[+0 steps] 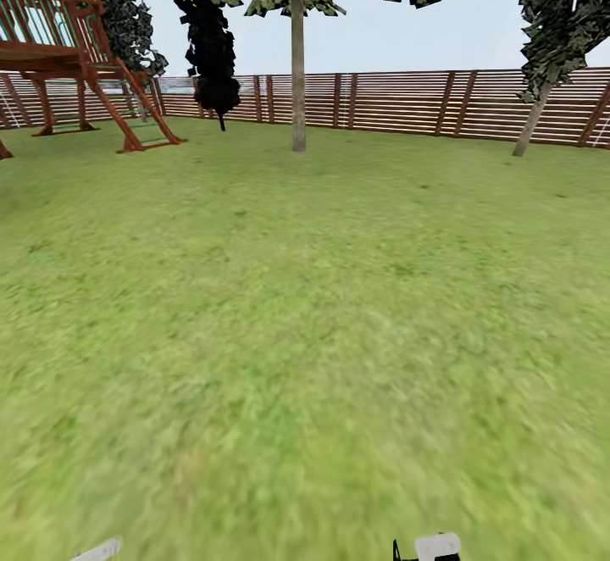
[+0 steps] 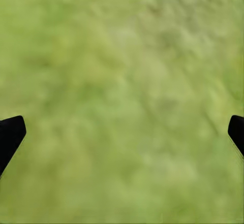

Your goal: In the garden, pick up the pesticide atomizer on the floor and spray pesticide onto both trees until each tree trunk is fully covered.

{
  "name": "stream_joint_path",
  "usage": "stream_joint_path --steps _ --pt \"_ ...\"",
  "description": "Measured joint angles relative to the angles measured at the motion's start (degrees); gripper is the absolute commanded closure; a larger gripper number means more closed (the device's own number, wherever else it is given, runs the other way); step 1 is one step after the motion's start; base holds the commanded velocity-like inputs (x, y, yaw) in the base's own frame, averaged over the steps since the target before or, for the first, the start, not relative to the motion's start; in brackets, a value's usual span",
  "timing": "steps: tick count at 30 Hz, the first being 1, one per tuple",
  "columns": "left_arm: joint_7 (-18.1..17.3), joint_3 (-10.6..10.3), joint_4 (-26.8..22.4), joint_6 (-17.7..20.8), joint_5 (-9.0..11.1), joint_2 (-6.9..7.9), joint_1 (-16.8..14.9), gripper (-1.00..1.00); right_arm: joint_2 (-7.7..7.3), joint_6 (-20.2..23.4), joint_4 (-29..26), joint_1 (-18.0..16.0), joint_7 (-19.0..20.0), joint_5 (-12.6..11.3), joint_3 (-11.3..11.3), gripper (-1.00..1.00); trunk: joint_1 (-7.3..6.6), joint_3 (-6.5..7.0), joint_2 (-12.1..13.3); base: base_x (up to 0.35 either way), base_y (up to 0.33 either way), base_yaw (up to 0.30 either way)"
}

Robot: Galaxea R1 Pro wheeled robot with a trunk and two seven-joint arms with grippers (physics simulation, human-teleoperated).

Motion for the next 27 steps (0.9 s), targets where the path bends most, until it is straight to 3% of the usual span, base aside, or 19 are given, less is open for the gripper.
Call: stream_joint_path --steps 27 --pt "0.0 0.0 0.0 0.0 0.0 -0.05 0.0 1.00 0.00 0.0 0.0 0.0 0.0 0.0 0.0 -1.00 0.00 0.00 0.0 0.337 0.000 0.000"
